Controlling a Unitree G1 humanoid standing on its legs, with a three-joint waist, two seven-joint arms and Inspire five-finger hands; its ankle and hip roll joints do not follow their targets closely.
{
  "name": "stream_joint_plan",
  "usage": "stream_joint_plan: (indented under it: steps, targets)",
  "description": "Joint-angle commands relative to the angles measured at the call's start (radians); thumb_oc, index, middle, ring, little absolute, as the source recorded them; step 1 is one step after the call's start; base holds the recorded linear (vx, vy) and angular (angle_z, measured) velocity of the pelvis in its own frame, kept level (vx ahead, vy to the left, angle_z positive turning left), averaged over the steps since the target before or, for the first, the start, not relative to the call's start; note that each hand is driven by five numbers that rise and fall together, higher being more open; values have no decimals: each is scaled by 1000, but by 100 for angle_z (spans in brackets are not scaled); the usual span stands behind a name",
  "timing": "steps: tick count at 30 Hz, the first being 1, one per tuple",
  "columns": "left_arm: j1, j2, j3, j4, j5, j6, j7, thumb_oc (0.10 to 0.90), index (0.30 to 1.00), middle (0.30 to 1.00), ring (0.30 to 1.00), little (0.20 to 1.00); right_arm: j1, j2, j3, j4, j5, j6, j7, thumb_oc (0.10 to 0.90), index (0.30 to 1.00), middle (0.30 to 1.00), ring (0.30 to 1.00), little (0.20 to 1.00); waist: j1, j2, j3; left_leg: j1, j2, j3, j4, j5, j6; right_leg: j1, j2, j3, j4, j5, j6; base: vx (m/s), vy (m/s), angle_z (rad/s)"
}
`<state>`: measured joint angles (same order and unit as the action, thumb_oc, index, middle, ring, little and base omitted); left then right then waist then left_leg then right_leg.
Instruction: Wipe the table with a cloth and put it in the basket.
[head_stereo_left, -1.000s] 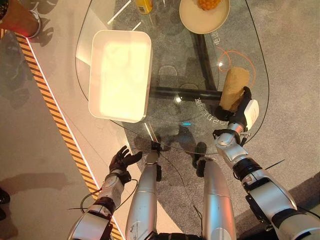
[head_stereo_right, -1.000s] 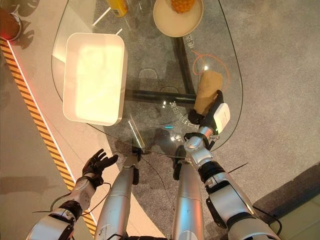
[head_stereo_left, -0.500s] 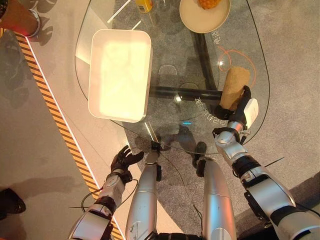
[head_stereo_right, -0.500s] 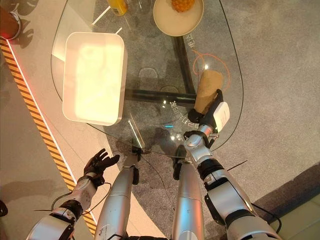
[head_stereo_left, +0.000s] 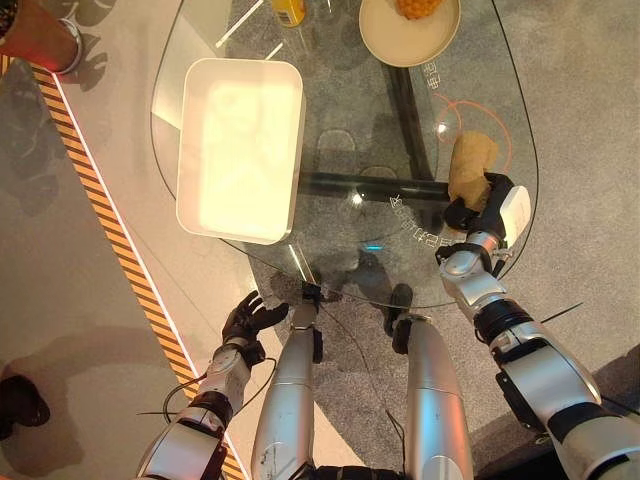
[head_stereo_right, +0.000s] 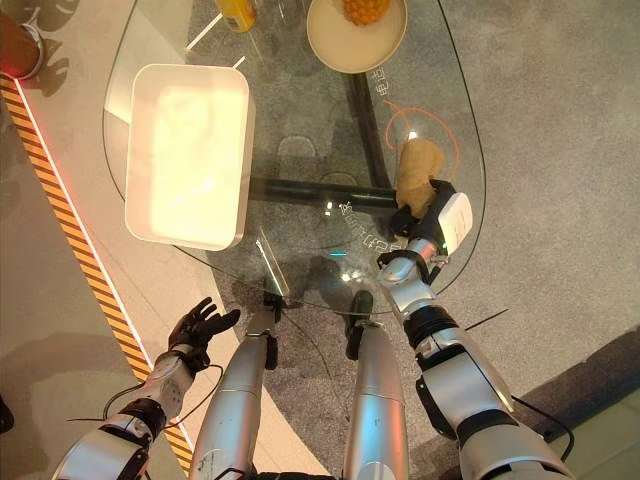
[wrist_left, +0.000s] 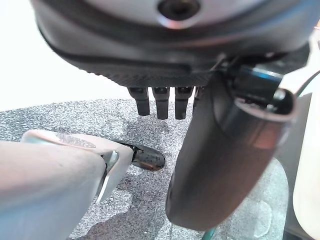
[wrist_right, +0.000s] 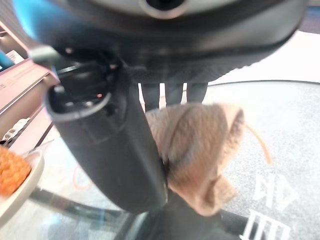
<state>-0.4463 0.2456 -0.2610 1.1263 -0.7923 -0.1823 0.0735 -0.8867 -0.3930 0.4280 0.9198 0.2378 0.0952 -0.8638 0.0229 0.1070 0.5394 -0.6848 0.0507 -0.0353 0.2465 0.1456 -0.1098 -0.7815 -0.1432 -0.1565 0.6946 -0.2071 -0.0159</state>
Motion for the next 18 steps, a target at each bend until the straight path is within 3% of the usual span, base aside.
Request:
stream_joint_plan:
  steps: [1, 18]
  targets:
    - [-7, -10, -3, 17, -18, -29, 20, 800, 900, 900, 900, 900, -30, 19, 45, 24, 4, -11, 48, 100, 300, 300, 300, 200, 16, 41, -19, -9, -88, 86, 141, -141, 75, 11, 48, 31, -183, 125, 36, 0, 0, 0]
    - [-4, -10, -4, 16, -20, -33, 16, 800, 900, 900, 900, 900, -45, 7, 52, 1, -19, -7, 53, 100, 300, 300, 300, 200, 15, 41, -19, -15, -88, 87, 144, -141, 78, 1, 50, 32, -177, 126, 37, 0, 0, 0]
